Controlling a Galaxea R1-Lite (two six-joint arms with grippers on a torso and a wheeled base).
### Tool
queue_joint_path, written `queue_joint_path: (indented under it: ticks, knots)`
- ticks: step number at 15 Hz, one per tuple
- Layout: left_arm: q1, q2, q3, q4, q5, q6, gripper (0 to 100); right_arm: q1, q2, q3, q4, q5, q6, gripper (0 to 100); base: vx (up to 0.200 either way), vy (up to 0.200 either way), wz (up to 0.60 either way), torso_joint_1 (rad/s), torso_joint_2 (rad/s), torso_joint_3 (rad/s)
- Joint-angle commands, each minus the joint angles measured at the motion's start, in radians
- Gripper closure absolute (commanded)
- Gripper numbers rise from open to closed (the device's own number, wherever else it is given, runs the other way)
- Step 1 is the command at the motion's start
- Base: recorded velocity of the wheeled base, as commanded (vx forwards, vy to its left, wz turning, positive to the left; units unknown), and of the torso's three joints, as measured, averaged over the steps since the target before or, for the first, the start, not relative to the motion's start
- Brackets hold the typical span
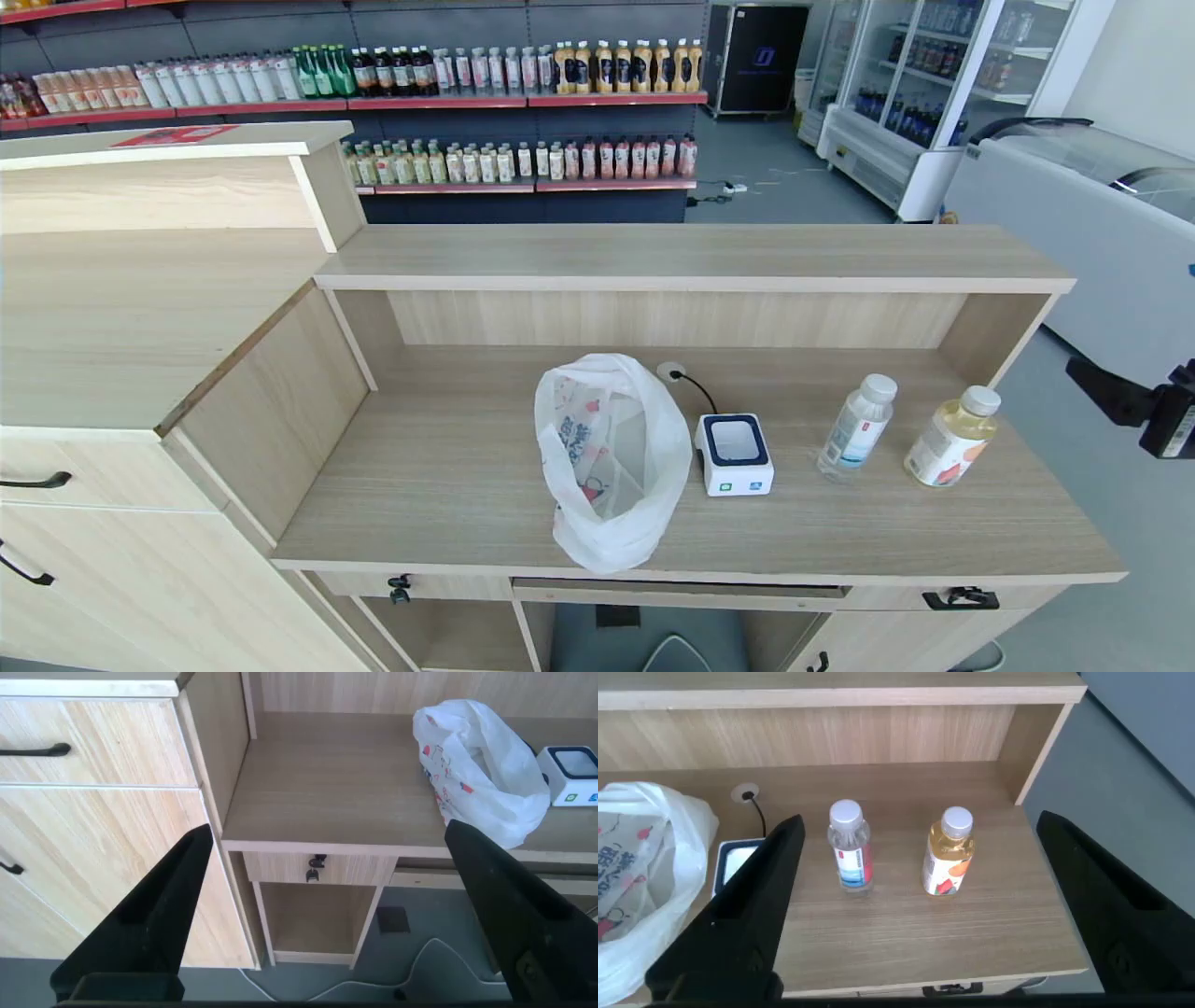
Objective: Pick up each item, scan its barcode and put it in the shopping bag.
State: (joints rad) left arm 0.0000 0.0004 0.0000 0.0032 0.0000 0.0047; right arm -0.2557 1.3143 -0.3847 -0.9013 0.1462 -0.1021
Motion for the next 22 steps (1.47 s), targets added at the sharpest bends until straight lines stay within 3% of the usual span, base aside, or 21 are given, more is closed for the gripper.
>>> queue_joint_path:
  ticks: [1, 8, 10, 13, 22]
  knots:
    - [0.000, 0.000, 0.000, 0.000, 0.000, 0.000, 0, -0.010, 0.184, 0.010, -0.093, 0.004, -0.021, 0, 0.000, 0.000, 0.00, 0.000, 0.00, 0.000]
    - [0.000, 0.000, 0.000, 0.000, 0.000, 0.000, 0, -0.097, 0.283, 0.079, -0.091, -0.100, -0.037, 0, 0.000, 0.000, 0.00, 0.000, 0.00, 0.000]
    - [0.000, 0.000, 0.000, 0.000, 0.000, 0.000, 0, -0.091, 0.362, 0.061, -0.133, -0.099, -0.048, 0, 0.000, 0.000, 0.00, 0.000, 0.00, 0.000]
    - [0.000, 0.000, 0.000, 0.000, 0.000, 0.000, 0, -0.091, 0.550, 0.033, -0.327, -0.088, -0.110, 0, 0.000, 0.000, 0.00, 0.000, 0.00, 0.000]
    - [0.000, 0.000, 0.000, 0.000, 0.000, 0.000, 0, 0.003, 0.783, -0.094, -0.409, -0.039, -0.119, 0, 0.000, 0.000, 0.00, 0.000, 0.00, 0.000]
